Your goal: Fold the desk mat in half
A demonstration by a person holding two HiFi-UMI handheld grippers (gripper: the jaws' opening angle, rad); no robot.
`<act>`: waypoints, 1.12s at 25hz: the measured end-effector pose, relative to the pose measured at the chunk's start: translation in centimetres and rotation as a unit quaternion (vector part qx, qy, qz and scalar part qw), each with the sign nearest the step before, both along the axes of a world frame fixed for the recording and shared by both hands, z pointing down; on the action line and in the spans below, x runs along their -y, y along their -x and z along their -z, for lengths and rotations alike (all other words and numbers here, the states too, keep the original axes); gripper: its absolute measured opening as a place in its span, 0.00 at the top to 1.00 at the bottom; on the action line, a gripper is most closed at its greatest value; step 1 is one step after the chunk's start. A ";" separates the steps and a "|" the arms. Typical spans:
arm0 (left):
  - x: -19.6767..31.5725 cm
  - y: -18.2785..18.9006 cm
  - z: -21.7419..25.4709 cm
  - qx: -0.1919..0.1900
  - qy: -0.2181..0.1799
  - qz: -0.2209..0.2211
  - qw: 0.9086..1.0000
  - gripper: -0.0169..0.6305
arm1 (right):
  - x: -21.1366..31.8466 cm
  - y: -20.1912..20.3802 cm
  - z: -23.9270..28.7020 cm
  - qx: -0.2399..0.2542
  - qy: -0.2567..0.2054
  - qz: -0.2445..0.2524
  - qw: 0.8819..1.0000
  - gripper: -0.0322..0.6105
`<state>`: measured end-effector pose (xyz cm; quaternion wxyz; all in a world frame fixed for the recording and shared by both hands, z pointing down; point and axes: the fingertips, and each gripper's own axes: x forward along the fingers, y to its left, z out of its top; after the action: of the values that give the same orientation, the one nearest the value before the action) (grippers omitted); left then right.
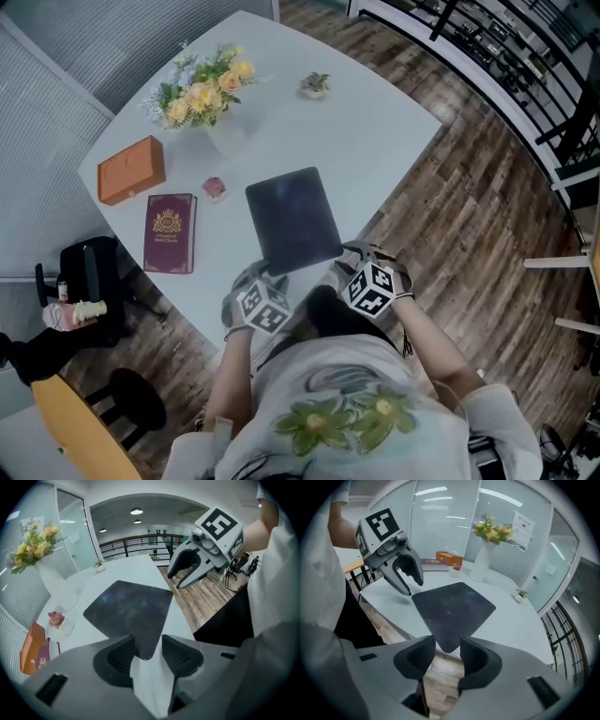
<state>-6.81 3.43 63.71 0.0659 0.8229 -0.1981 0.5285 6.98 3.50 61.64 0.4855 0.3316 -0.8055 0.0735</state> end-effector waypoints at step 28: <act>0.3 0.8 -4.0 0.034 0.105 0.005 0.994 0.80 | 0.5 -0.1 -4.5 -0.051 0.102 0.187 0.976 0.87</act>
<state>-7.66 3.10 67.69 0.1476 0.7918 -0.1484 0.5738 7.10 3.02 66.15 0.5621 0.1272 -0.8159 0.0466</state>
